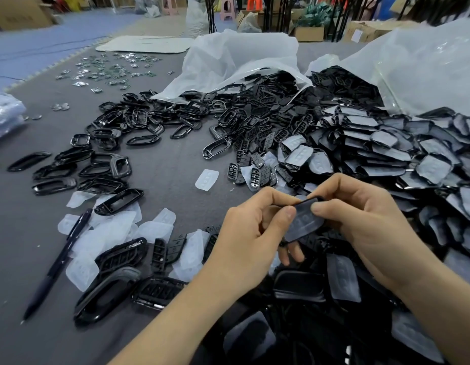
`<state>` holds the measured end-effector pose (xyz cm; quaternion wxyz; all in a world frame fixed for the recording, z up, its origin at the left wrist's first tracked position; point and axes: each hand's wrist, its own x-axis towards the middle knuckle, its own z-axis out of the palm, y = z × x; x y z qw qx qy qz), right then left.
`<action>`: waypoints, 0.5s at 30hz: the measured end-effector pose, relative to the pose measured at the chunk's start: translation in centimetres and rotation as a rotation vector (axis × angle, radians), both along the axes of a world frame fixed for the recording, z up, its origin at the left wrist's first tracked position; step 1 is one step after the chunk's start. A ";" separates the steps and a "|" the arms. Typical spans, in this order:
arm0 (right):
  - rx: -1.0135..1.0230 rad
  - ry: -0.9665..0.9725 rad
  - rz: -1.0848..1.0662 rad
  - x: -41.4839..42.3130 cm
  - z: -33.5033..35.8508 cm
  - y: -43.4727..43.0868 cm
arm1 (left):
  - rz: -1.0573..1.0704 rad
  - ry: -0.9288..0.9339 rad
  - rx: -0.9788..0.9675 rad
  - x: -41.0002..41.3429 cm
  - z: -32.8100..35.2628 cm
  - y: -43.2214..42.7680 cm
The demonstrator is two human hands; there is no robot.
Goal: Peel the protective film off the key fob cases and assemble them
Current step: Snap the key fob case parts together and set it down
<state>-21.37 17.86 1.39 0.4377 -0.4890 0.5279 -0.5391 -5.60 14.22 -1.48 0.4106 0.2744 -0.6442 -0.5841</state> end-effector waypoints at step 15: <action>0.073 -0.150 -0.019 1.0 -0.8 -0.3 | 0.128 -0.132 -0.285 -0.3 -0.5 0.6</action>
